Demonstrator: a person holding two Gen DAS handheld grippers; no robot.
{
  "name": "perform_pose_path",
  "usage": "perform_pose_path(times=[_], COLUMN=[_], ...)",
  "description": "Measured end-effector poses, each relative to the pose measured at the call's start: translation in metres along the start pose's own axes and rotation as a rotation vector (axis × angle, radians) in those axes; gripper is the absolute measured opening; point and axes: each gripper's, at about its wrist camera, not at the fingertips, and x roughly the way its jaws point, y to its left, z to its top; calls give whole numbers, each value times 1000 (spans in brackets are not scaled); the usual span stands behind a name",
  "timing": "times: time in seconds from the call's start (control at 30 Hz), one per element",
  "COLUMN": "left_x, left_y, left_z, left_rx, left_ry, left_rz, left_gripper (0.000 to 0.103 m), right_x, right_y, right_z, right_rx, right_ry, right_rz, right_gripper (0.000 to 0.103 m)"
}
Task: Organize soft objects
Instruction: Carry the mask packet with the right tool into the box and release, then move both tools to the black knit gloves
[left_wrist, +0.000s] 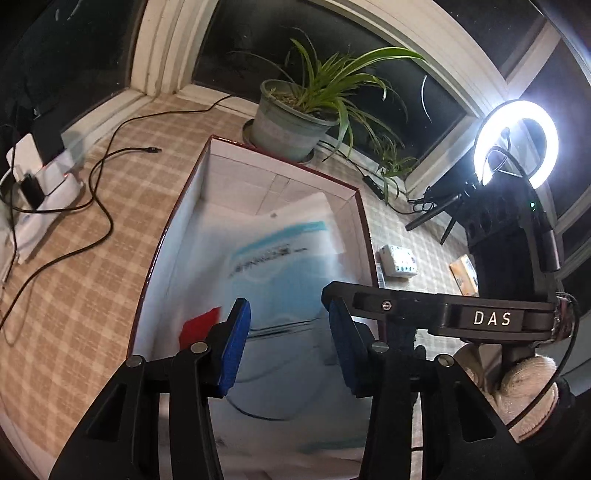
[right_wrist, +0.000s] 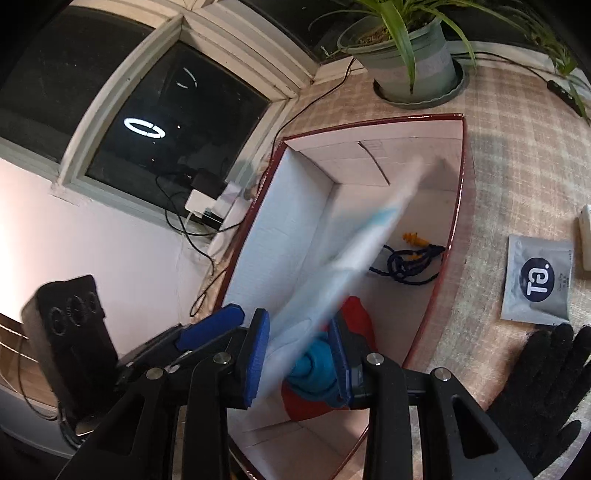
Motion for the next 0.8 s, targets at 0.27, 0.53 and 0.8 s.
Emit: perform_pose_path(times=[0.27, 0.53, 0.8], left_x=[-10, -30, -50], left_y=[5, 1, -28], left_z=[-2, -7, -21], left_rx=[-17, -28, -11], left_ry=[-19, -64, -109], left_rz=[11, 16, -8], left_gripper=[42, 45, 61], right_x=[-9, -34, -89], right_y=[-6, -3, -12], right_z=[0, -4, -18], right_rx=[1, -51, -118], right_ry=[-15, -36, -88], right_rz=[4, 2, -33], right_gripper=[31, 38, 56])
